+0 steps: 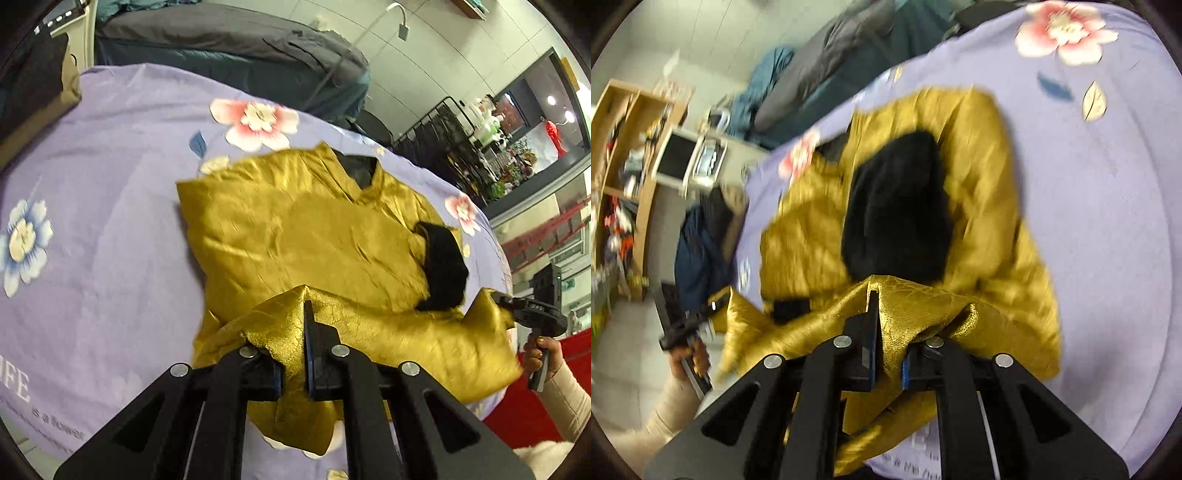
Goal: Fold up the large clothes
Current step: 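Grasp the jacket hem with both grippers and lift it toward the collar, then carry the held hem over the folded sleeves toward the collar with both grippers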
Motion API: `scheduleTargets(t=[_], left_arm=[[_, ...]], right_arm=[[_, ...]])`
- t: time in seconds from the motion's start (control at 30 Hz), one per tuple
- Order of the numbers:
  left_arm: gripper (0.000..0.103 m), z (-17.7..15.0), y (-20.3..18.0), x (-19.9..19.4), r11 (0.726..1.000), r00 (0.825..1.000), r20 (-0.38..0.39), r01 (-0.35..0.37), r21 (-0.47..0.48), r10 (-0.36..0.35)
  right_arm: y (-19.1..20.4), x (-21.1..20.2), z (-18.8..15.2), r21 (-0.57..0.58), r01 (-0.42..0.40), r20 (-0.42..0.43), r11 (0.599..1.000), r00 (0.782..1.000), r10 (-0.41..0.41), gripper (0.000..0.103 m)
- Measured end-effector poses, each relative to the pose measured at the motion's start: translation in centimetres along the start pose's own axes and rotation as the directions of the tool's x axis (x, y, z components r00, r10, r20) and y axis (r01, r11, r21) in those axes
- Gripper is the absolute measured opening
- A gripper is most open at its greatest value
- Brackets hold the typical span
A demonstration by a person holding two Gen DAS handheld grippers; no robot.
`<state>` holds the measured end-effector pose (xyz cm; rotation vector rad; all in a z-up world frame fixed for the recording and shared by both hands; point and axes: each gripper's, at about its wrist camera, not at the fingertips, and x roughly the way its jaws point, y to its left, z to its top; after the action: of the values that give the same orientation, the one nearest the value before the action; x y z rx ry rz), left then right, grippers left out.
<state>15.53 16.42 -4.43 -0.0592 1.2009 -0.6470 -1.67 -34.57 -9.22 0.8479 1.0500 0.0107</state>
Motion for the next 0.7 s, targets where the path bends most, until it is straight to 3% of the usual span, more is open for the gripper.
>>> scheduleTargets(t=[0.13, 0.3, 0.47, 0.6, 0.7], left_arm=[[0.009, 2.8, 0.8, 0.4, 0.999, 1.0, 0.02, 0.007, -0.033, -0.007], [0.009, 5.5, 0.4, 2.2, 0.999, 0.999, 0.016, -0.041, -0.027, 0.041], [0.01, 7.3, 0.1, 3.5, 0.997, 0.998, 0.014, -0.063, -0.04, 0.064], [0.013, 8.2, 1.0, 4.5, 0.992, 1.0, -0.01, -0.017, -0.126, 0.016], [0.021, 8.6, 2.2, 4.4, 0.976, 0.999, -0.016, 0.035, -0.216, -0.04]], right_arm=[[-0.2, -0.4, 3.5, 0.041, -0.035, 0.077, 0.999, 0.996, 0.032, 0.01], [0.6, 0.5, 7.0, 0.026, -0.032, 0.103, 0.999, 0.994, 0.029, 0.01], [0.0, 2.1, 9.0, 0.096, -0.039, 0.119, 0.995, 0.992, 0.028, 0.01], [-0.8, 3.4, 9.8, 0.166, -0.06, 0.121, 0.984, 0.992, 0.04, 0.01], [-1.6, 4.2, 10.1, 0.203, -0.057, 0.114, 0.978, 0.993, 0.034, 0.01]])
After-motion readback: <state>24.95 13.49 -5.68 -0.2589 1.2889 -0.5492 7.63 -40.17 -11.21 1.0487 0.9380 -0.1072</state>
